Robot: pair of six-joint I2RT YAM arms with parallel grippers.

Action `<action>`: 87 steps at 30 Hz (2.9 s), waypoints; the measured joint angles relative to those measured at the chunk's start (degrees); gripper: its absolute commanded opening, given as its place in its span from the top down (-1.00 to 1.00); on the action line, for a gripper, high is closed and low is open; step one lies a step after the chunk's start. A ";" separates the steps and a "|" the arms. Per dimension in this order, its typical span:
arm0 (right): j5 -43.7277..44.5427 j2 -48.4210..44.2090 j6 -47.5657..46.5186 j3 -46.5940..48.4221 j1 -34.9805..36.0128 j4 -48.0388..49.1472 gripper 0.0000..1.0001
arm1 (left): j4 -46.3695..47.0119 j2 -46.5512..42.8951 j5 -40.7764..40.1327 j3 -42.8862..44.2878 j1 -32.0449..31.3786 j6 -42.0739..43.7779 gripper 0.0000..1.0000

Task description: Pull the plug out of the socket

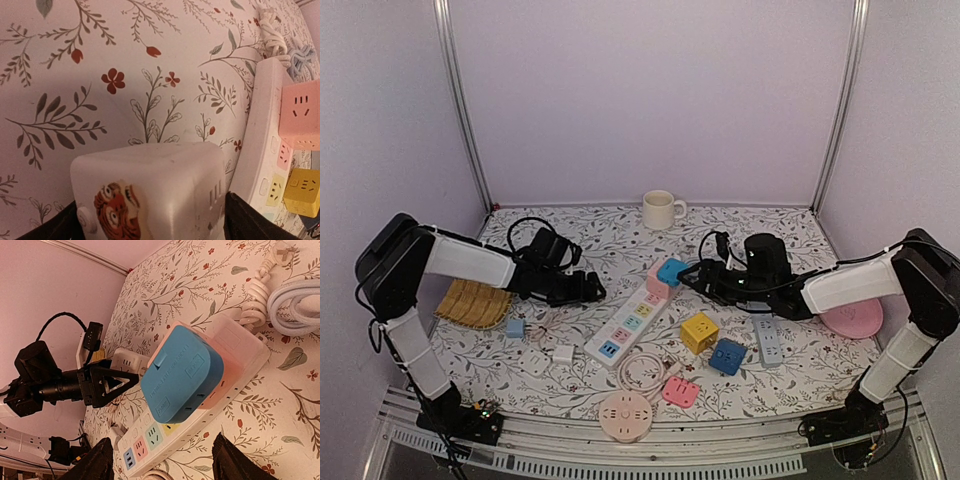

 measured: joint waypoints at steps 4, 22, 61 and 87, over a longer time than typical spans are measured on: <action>0.00 -0.02 0.15 0.00 0.00 0.02 -0.36 | -0.76 -2.43 -1.51 -0.94 0.02 -0.04 -0.82; -1.55 0.59 1.90 0.00 0.00 2.23 -0.36 | -5.66 -15.61 -11.74 -1.29 -8.26 0.44 -0.73; -5.31 11.32 8.37 2.58 -1.97 11.41 -0.32 | -12.39 8.63 -22.45 13.46 -24.72 5.57 -0.51; -7.89 18.43 14.71 6.78 -4.55 18.80 -0.17 | -12.37 9.77 -24.98 14.49 -25.75 5.11 0.21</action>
